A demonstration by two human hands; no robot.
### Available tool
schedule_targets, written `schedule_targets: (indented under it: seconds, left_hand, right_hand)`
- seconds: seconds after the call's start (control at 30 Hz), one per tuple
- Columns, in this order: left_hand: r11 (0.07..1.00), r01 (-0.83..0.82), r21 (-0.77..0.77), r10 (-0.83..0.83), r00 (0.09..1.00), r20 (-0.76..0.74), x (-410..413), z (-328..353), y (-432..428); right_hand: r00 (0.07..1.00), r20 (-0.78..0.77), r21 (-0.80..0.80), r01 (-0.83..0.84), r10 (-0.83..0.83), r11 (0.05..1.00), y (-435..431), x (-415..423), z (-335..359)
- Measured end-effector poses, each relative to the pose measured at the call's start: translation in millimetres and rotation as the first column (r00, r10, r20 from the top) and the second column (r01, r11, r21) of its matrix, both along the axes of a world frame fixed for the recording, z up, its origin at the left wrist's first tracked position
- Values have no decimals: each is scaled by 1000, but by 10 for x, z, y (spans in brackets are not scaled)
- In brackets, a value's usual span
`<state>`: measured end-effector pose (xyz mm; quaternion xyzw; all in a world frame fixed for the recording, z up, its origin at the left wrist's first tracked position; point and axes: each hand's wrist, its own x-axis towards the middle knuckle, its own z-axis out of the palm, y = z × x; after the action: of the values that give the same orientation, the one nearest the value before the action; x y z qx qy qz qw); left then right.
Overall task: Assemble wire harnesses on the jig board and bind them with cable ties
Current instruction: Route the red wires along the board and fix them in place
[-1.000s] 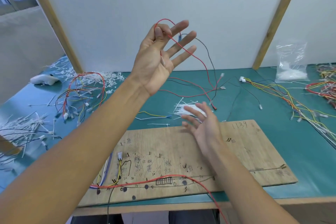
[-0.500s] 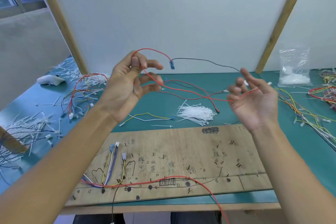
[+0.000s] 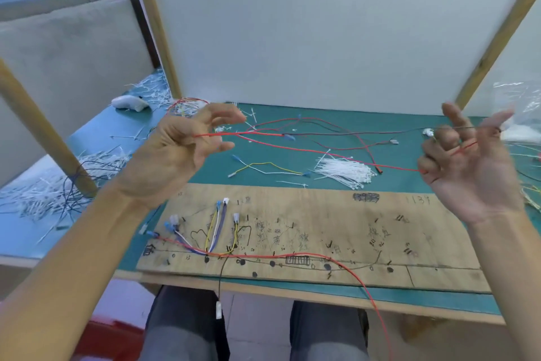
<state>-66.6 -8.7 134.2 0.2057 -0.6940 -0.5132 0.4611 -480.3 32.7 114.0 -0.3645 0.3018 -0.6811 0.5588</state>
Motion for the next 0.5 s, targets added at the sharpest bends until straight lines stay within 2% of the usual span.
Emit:
schedule_targets:
  seconds: [0.07,0.13,0.2,0.27,0.37,0.5]
  left_hand:
    - [998,-17,-62,21,998,66,100,-6,107]
    - [996,-69,-64,73,995,66,183,-26,185]
    - [988,-152,6,152,988,-12,249,-55,220]
    - [968,-221,121,238,960,-148,305,-92,231]
    - [957,-177,228,239,929,-282,294,-125,244]
    - [980,-134,146,156,976,-153,325,-206,354]
  right_hand:
    - [999,-10,-2,-39,39,999,53,10,-36]
    - [998,-50,5,-43,43,999,63,-13,-92]
    - [995,-96,17,40,-38,999,60,-55,-161]
    - [995,-93,15,38,-37,999,52,-107,-236]
    - [999,-6,47,34,-34,998,77,-88,-319]
    - [999,12,43,44,-45,998,67,-63,-304]
